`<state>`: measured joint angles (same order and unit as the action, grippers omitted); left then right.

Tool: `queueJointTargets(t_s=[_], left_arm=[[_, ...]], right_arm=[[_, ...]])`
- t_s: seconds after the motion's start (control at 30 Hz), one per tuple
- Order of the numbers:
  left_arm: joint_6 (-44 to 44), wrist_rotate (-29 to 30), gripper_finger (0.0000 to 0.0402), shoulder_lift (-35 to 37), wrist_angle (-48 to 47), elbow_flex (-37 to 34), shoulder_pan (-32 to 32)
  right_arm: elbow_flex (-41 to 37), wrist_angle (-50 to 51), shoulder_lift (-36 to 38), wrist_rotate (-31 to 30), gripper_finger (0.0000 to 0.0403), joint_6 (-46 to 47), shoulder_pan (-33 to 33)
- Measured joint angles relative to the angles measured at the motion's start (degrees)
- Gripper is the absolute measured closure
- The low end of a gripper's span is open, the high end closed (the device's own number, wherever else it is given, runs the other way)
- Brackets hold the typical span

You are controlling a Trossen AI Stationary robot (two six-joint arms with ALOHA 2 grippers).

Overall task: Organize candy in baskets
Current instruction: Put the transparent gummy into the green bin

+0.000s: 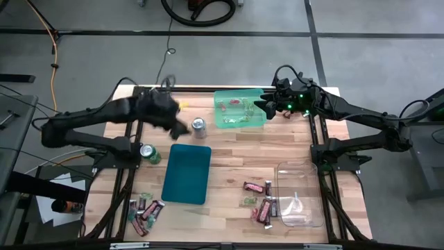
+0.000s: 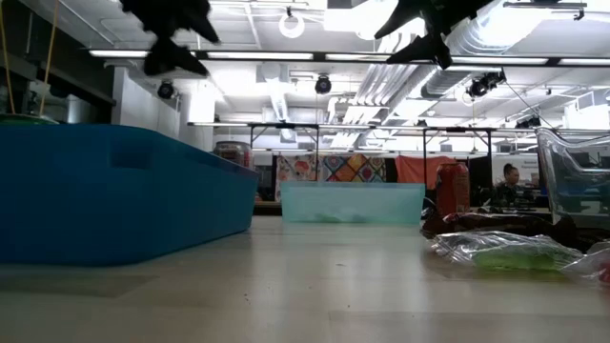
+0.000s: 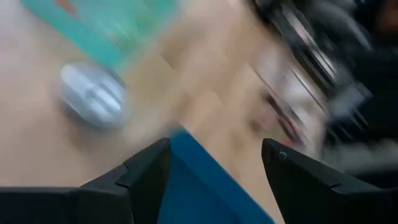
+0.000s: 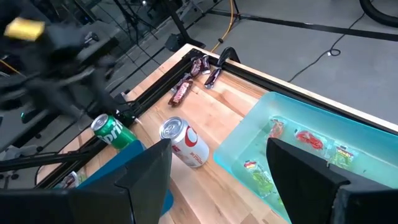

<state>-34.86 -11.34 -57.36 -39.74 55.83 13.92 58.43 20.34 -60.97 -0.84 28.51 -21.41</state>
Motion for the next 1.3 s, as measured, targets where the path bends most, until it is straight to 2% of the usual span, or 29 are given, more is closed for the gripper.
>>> queueJointTargets(t_s=[0.1,0.27,0.4,0.53,0.67,0.8,0.87,1.1,1.3], left_arm=[[-7.14,-2.01,0.0161,2.33,-6.22,0.04,-10.76],[-21.28,-4.70,0.0161,2.13,-19.30,0.00,-32.78],[-27.70,0.55,0.0161,-1.95,-21.70,0.00,-49.61],[-24.89,8.69,0.0161,-8.81,-21.46,0.00,-60.96],[-19.96,13.38,0.0161,-16.11,-20.77,-0.47,-66.28],[-19.91,11.15,0.0161,-20.15,-13.63,-5.08,-68.45],[-19.47,9.64,0.0161,-20.77,-9.53,-7.93,-69.20],[-21.88,10.81,0.0161,-21.23,-9.65,-16.69,-69.99],[-19.05,8.84,0.0161,-21.16,-3.16,-19.93,-69.45]], right_arm=[[0.00,-0.01,0.00,-0.01,0.0144,0.03,0.00],[0.00,0.01,0.00,0.00,0.0144,-0.05,0.00],[0.00,0.09,-0.02,-0.02,0.0144,-0.39,0.00],[0.00,0.09,-0.02,-0.02,0.0144,-0.48,0.01],[0.00,0.11,-0.02,-1.18,0.0144,-0.48,0.01],[0.00,0.11,-0.02,-2.14,0.0144,-0.09,0.00],[0.00,0.13,-0.02,-2.14,0.0144,-0.07,0.00],[0.00,0.15,-0.02,-2.15,0.0144,0.19,0.01],[0.00,0.17,-0.02,-2.16,0.0144,1.46,0.00]])
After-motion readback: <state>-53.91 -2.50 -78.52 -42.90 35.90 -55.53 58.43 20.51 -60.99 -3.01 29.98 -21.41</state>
